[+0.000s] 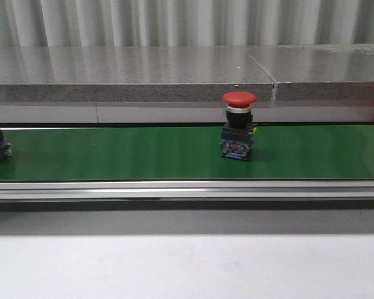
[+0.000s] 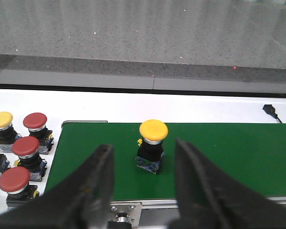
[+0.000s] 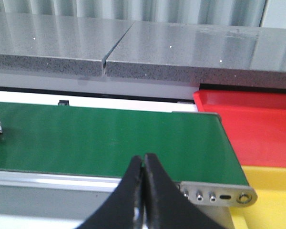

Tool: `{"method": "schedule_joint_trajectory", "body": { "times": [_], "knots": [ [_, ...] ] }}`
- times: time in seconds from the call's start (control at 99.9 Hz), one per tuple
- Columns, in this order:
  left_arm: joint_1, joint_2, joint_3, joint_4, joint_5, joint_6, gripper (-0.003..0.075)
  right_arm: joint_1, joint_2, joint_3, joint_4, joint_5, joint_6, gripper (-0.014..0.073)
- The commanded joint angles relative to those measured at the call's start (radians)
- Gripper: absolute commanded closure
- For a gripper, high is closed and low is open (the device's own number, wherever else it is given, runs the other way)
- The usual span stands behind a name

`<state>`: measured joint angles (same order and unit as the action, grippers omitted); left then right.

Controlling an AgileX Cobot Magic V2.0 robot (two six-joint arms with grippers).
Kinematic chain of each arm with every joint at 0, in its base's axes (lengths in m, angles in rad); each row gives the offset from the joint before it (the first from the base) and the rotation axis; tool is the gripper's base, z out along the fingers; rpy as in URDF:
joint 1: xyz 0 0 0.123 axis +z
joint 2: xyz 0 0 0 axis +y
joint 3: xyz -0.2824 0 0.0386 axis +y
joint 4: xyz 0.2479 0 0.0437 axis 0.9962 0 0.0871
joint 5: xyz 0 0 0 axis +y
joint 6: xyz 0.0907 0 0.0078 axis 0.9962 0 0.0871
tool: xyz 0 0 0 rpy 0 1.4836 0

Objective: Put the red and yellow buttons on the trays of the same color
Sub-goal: 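Reach the right gripper toward the red button arriving on the belt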

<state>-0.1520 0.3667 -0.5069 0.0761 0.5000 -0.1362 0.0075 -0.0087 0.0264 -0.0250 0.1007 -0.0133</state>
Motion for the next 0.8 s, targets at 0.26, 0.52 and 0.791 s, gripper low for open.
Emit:
{"method": "schedule_joint_trajectory", "body": {
  "times": [0.26, 0.52, 0.791],
  "knots": [
    [-0.011, -0.007, -0.016, 0.000, -0.069, -0.002, 0.0741, -0.005, -0.002, -0.066, 0.013, -0.205, -0.001, 0.0662],
    [-0.011, -0.007, -0.016, 0.000, -0.067, -0.002, 0.0741, -0.005, 0.189, -0.326, 0.054, 0.079, -0.001, 0.0662],
    [-0.011, -0.007, -0.016, 0.000, -0.067, -0.002, 0.0741, -0.005, 0.532, -0.656, 0.072, 0.478, -0.001, 0.0662]
  ]
}}
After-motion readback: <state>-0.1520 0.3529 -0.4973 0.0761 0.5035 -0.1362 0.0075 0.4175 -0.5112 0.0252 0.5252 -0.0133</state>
